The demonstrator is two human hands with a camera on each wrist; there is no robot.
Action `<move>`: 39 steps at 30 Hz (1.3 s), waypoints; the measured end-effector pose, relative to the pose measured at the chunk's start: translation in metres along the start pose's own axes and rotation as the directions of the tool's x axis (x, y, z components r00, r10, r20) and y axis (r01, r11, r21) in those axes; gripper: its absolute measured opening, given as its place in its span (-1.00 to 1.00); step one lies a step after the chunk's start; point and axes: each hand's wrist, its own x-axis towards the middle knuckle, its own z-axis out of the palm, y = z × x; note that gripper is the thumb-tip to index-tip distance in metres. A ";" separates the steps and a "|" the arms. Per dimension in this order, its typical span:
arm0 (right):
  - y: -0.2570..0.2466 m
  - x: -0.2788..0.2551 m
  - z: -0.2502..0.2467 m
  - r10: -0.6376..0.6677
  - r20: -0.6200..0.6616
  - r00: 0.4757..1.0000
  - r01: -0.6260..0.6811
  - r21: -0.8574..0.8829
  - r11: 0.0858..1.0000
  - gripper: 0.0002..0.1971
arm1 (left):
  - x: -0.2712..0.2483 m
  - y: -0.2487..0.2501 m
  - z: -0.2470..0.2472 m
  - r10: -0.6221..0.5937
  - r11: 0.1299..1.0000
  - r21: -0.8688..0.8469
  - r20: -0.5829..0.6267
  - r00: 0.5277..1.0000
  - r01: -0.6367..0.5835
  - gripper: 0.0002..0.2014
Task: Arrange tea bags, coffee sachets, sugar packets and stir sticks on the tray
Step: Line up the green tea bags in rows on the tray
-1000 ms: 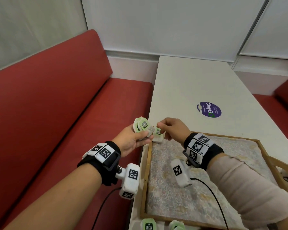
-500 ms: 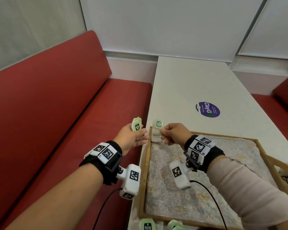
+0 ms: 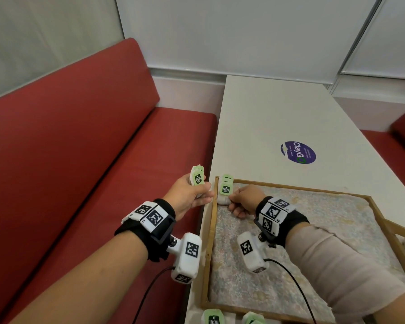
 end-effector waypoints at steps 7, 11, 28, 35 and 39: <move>-0.004 0.003 0.004 0.048 -0.022 0.999 -0.048 0.014 0.999 -0.67 | -0.001 0.002 0.000 -0.014 1.000 0.000 0.005 1.000 0.014 -0.71; -0.005 0.003 0.004 0.064 -0.032 0.997 -0.064 -0.019 0.998 -0.68 | -0.001 0.003 0.000 -0.034 0.999 -0.001 0.036 0.999 0.034 -0.61; -0.012 -0.015 -0.011 -0.547 -0.109 0.830 0.527 -0.163 0.834 -0.84 | -0.011 0.005 0.006 -0.042 0.999 -0.007 0.187 0.981 0.044 -0.86; -0.014 -0.025 -0.011 -0.570 0.058 0.819 0.572 -0.142 0.808 -0.92 | -0.012 0.006 0.012 -0.024 0.999 0.049 0.169 0.985 0.016 -0.87; -0.013 -0.024 -0.012 -0.568 0.011 0.823 0.568 -0.050 0.822 -0.86 | -0.011 0.006 0.014 0.001 0.998 0.064 0.154 0.988 -0.011 -0.84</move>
